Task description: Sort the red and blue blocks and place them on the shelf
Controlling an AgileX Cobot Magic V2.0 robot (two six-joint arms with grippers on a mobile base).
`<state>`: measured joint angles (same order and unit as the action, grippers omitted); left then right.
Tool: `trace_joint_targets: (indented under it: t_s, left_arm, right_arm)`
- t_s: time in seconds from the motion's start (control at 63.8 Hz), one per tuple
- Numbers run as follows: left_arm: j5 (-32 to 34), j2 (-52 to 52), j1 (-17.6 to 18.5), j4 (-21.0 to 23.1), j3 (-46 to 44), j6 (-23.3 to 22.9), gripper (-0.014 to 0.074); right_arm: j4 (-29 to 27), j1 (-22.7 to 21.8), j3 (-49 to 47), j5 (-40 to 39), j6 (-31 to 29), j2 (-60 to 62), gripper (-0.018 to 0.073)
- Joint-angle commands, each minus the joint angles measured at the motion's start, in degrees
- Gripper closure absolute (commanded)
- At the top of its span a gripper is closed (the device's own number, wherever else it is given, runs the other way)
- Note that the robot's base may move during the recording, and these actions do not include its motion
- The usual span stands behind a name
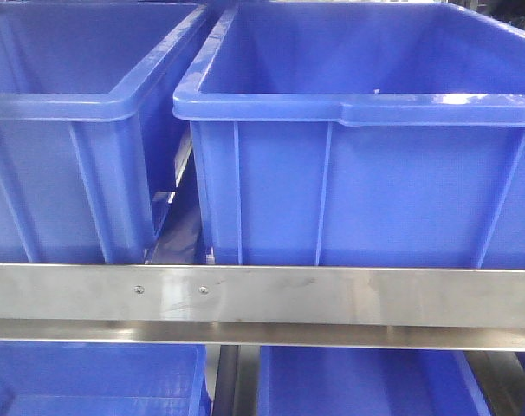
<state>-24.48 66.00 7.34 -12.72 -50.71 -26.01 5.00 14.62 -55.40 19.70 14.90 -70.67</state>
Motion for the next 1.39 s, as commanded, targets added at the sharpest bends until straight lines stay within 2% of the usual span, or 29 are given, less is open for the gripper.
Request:
trace_joint_targets:
  t_s: [0.0, 0.58, 0.94, 1.378]
  left_arm:
    - [3.1, -2.6, 0.0, -0.6, -2.1, 0.1, 0.0472]
    - [-0.3, -7.3, 0.0, -1.9, -1.9, 0.1, 0.0472]
    - [0.2, -13.5, 0.0, -3.0, 4.6, 0.1, 0.0472]
    - [0.5, -24.5, 0.0, -3.0, 11.6, 0.1, 0.0472]
  right_arm:
    - [0.8, -0.2, -2.3, -2.7, -0.1, 1.4, 0.0502]
    - [0.8, -0.1, -2.3, -2.2, -0.1, 3.0, 0.0502]
    - [0.8, -0.1, -2.0, -0.5, -0.1, 5.8, 0.0502]
    - [0.9, -0.1, 7.2, -0.7, -0.1, 16.1, 0.0502]
